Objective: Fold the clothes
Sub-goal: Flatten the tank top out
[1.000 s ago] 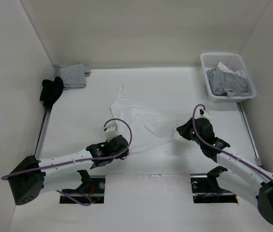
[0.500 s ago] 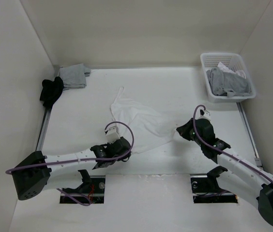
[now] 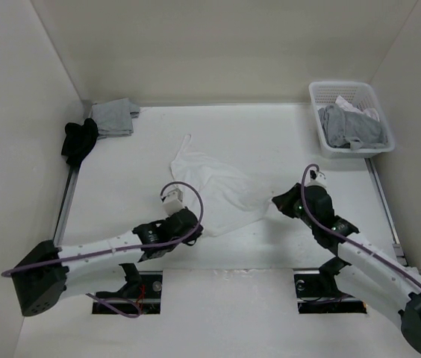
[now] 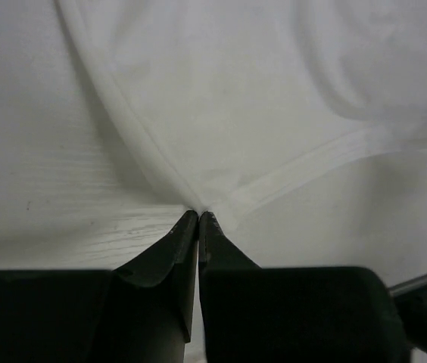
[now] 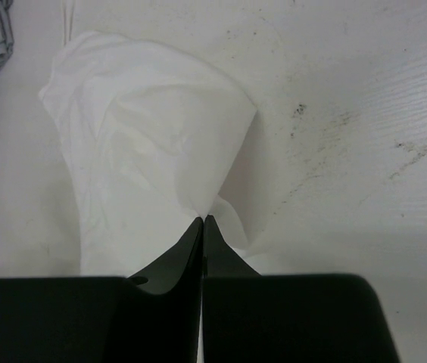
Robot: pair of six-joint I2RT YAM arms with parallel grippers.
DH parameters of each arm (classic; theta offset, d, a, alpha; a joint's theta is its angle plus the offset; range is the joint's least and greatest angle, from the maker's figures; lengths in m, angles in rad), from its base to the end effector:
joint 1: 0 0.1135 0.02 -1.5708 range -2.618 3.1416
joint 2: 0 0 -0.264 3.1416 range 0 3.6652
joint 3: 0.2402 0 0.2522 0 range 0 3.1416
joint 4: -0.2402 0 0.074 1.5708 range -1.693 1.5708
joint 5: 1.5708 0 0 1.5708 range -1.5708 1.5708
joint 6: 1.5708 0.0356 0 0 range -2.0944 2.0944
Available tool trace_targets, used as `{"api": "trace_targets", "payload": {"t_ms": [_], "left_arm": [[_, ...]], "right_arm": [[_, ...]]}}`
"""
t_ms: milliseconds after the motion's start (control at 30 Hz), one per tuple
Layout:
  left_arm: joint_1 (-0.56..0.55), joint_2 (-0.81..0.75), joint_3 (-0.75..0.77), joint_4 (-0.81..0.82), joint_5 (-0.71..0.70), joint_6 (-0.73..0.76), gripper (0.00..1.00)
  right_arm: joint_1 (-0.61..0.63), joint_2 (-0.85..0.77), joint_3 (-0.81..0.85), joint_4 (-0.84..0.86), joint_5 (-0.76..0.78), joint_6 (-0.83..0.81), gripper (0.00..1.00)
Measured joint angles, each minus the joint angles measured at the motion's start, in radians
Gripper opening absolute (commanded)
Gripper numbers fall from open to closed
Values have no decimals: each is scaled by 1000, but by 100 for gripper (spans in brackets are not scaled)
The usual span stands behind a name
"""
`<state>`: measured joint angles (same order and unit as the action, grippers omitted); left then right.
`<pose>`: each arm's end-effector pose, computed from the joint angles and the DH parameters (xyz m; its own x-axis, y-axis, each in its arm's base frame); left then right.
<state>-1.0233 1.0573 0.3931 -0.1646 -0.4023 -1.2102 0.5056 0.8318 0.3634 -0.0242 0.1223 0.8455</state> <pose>0.1120 -0.1570 0.1610 -0.7417 -0.4375 -0.5085 -0.1304 0.8376 -0.5305 0.1632 0.0854 0.1999 -0.5638 0.5368 -0.6277 0.0531 0.7820 0.6211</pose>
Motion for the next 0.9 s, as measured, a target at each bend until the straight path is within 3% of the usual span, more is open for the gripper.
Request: {"api": "trace_targets", "payload": {"t_ms": [200,367,533,700,800,900], "left_arm": [[117,-323,142,-89,-16,156,0],[220,-435,407,-97,-33,310,0],[256,-453,583,-52,-35,412,1],[249,-424,648,9,-34,460,2],[278,-373,647,44,-30,467,2],[373,-294,619,91,3,452,2]], "right_arm": [[53,-175,101,-184,24,-18,0],[167,-291,418,-360,130,-69,0],[305,-288,748,-417,230,-137,0],[386,-226,893,-421,288,-196,0],[354,-158,891,-415,283,-223,0],[235,-58,858,-390,213,-237,0]]}}
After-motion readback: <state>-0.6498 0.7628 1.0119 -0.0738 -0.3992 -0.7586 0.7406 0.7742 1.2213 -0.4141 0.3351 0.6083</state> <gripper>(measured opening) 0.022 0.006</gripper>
